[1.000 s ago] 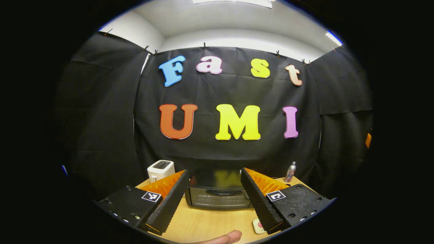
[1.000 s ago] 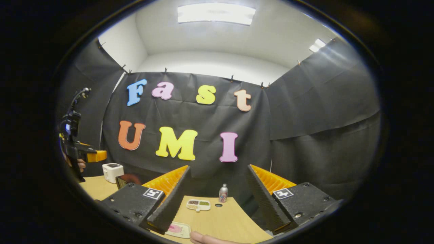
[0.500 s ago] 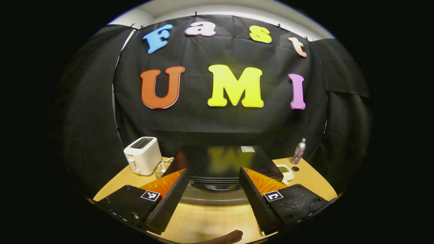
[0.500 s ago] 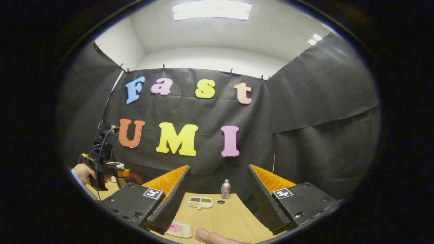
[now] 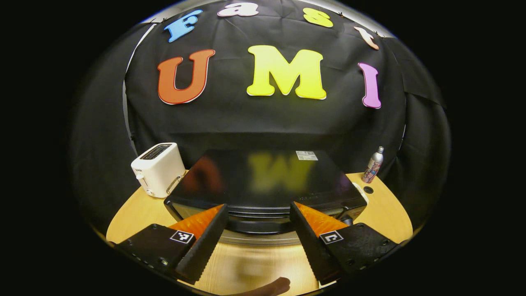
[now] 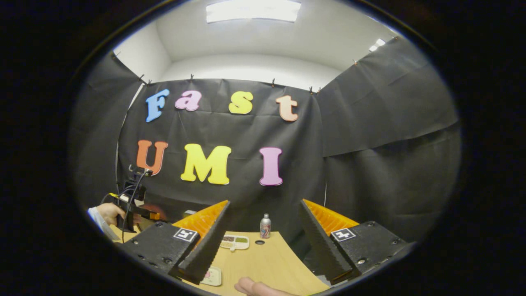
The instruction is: Open the electric oven with the left hand, put the food in, and close the electric oven.
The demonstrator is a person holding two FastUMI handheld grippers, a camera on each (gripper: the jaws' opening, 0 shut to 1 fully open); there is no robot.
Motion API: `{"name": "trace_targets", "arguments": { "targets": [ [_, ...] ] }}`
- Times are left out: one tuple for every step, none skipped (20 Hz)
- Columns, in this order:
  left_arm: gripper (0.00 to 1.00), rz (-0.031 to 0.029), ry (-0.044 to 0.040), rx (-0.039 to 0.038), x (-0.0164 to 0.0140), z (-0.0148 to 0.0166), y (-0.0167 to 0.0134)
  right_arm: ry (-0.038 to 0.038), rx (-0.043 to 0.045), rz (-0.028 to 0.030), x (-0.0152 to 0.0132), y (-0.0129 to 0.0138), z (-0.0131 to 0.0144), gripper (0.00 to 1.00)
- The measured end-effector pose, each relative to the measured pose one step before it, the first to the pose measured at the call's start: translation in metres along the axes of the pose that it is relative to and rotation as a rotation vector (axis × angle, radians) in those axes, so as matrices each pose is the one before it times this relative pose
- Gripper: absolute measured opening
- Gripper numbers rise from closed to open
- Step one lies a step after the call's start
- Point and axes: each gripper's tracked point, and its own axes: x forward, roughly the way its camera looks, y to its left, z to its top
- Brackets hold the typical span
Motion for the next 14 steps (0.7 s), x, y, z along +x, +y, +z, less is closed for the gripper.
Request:
{"name": "trace_targets", "arguments": {
  "targets": [
    [0.96, 0.00832, -0.00959, 0.0186, 0.00384, 0.00245, 0.00051, -0.00526, -0.00934, -0.00429, -0.00088, -0.00375, 0.00173, 1.0],
    [0.96, -0.0059, 0.00204, -0.007, 0.0032, -0.0008, -0.00267, -0.01045, -0.01138, -0.00727, -0.00136, -0.00447, 0.00144, 1.0],
    [0.96, 0.00181, 0.00234, -0.00486, -0.00473, 0.00051, -0.00231, -0.01214, -0.01117, -0.0119, -0.00167, -0.0045, 0.00239, 1.0],
    [0.96, -0.00306, 0.0151, -0.00019, 0.00288, -0.00001, 0.00238, -0.01581, -0.00802, -0.0123, -0.00232, -0.00437, 0.00232, 1.0],
    [0.95, -0.00149, 0.00634, -0.00436, -0.00049, -0.00135, 0.00018, -0.01173, -0.00261, -0.00847, -0.00142, -0.00255, 0.00259, 1.0],
    [0.96, -0.00063, 0.00664, -0.0061, 0.00049, -0.00021, -0.00057, -0.00564, 0.00128, -0.00478, -0.00108, -0.0004, 0.00077, 1.0],
    [0.96, -0.00118, -0.00004, 0.00225, -0.00061, -0.00017, 0.00044, 0.00101, 0.00463, 0.00102, -0.00182, 0.00032, 0.00017, 1.0],
    [1.0, 0.00039, 0.00251, -0.00247, -0.00151, -0.00147, -0.00061, 0.00069, 0.0049, 0.00509, -0.00312, -0.00102, -0.00028, 1.0],
    [0.96, 0.00065, -0.00078, 0.00102, -0.00232, -0.00109, 0.00002, 0.00105, 0.00104, 0.00331, -0.00336, -0.00108, 0.0007, 1.0],
    [0.96, 0.00096, 0.00334, -0.00064, -0.00258, -0.00223, 0.00002, -0.00186, 0.00109, -0.00191, -0.00172, -0.00321, 0.00067, 1.0],
    [0.96, -0.00064, 0.0008, -0.00001, -0.00335, -0.00176, 0.00008, -0.00483, 0.00061, -0.00438, -0.0011, -0.00241, 0.00267, 1.0],
    [0.96, -0.00177, 0.00564, -0.00481, -0.00354, -0.0026, -0.00011, -0.00635, -0.00118, -0.00292, -0.00218, -0.00213, 0.00281, 1.0],
    [0.96, -0.00216, 0.00418, -0.00542, -0.00522, -0.00345, -0.00009, -0.00527, -0.00325, -0.00456, -0.00225, -0.00181, 0.00191, 1.0],
    [0.96, -0.00219, 0.00424, -0.0034, -0.00563, -0.00468, -0.00011, -0.00247, -0.0048, -0.00206, -0.00325, -0.00179, 0.00033, 1.0]
  ]
}}
